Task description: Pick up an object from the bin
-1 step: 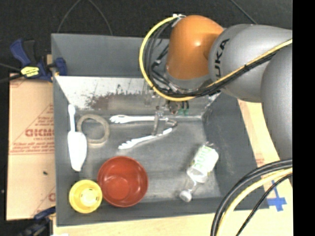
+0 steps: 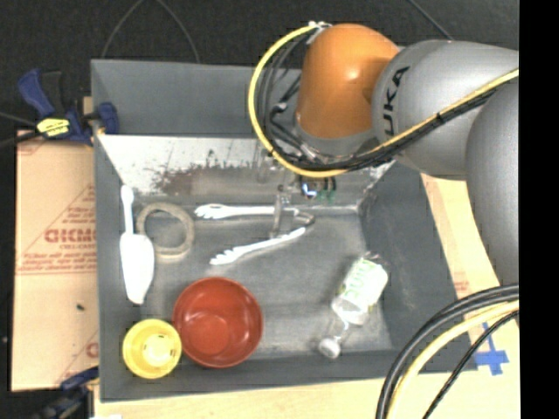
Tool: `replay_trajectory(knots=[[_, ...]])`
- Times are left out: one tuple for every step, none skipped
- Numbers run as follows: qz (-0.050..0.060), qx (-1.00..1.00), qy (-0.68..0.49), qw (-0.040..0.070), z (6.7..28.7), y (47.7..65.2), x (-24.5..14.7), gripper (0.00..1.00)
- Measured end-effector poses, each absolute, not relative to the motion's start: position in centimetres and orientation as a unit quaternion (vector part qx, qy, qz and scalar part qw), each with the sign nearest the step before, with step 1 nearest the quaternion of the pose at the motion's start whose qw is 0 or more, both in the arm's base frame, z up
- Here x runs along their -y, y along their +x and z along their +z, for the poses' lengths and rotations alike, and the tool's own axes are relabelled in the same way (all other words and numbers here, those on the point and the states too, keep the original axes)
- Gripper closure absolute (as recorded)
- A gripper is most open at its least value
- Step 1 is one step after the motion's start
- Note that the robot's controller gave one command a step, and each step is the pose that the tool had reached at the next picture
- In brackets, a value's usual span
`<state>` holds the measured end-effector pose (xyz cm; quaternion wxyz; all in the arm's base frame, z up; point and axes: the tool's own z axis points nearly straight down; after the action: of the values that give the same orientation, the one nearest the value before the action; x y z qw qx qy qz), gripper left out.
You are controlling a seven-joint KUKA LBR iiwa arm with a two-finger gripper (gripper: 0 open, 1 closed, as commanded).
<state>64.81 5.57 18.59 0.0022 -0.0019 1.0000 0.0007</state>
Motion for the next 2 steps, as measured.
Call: replay_trajectory(knots=[[0.0,-0.999,-0.05,0.002,7.1,65.0,-0.5,0.0],[0.0,-0.995,-0.104,0.009,12.6,64.8,-0.4,0.0]])
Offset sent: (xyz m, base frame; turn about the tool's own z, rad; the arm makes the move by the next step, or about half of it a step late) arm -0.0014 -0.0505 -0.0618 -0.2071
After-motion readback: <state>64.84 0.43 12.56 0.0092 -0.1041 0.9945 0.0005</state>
